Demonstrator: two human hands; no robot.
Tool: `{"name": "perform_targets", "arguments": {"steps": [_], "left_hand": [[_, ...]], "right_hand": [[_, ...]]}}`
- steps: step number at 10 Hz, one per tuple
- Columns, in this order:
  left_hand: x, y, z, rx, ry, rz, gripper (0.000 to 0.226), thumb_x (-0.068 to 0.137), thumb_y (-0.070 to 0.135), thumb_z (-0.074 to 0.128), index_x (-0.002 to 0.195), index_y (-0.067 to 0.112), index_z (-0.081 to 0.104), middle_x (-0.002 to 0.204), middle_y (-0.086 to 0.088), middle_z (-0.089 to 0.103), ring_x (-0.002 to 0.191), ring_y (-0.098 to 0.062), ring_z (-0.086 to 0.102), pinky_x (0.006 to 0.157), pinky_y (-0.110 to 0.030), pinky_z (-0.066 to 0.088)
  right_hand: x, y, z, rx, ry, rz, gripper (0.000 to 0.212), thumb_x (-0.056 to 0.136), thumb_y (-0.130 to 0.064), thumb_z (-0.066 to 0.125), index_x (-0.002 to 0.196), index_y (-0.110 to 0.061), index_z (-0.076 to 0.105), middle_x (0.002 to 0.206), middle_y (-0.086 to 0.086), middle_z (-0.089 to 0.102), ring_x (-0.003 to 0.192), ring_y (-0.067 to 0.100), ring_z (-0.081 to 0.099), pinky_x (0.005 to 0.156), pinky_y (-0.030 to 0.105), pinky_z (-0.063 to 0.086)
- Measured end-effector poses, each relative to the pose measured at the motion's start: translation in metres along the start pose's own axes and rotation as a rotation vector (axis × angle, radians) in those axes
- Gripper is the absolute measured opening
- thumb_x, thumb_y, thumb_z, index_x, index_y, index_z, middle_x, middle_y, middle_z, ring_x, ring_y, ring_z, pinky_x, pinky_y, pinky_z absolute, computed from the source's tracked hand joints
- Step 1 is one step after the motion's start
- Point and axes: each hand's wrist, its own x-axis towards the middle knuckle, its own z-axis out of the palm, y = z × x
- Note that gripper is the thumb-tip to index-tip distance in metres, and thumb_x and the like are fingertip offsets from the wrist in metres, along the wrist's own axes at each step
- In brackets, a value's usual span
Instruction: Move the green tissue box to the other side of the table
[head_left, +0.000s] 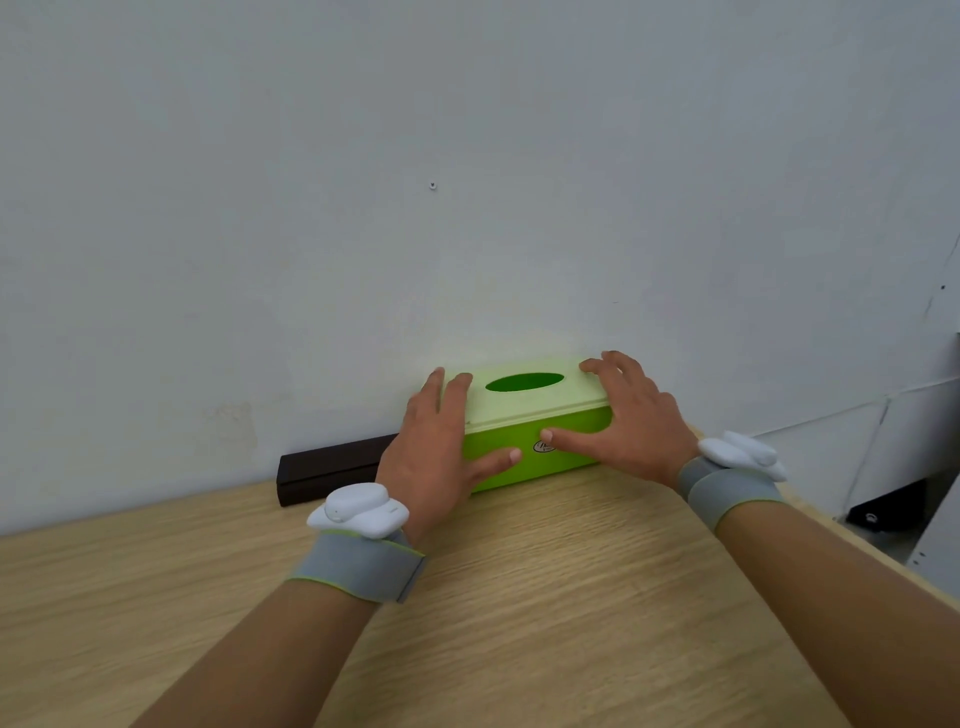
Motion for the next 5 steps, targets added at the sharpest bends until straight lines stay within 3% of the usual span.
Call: {"name": "perform_targets", "arguments": {"steps": [2, 5], "left_hand": [[-0.007, 0.008, -0.017, 0.12, -0.001, 0.017, 0.112, 0.068, 0.076, 0.059, 0.152, 0.026, 0.004, 0.164, -0.004, 0.003, 0.148, -0.028, 0.004, 0.111, -0.049, 0.027], [-0.022, 0.045, -0.07, 0.174, 0.001, 0.056, 0.115, 0.066, 0.08, 0.054, 0.153, 0.025, 0.004, 0.164, -0.005, 0.003, 0.148, -0.027, 0.004, 0.112, -0.047, 0.025]], "right_hand": [[-0.01, -0.009, -0.019, -0.025, 0.021, 0.006, 0.112, 0.052, -0.093, 0.051, 0.144, -0.032, 0.032, 0.16, -0.001, 0.02, 0.143, 0.023, 0.026, 0.109, 0.046, 0.022], [-0.032, -0.055, -0.062, -0.015, 0.03, -0.073, 0.096, 0.063, -0.086, 0.049, 0.142, -0.032, 0.035, 0.158, -0.002, 0.023, 0.142, 0.023, 0.028, 0.109, 0.046, 0.023]]}}
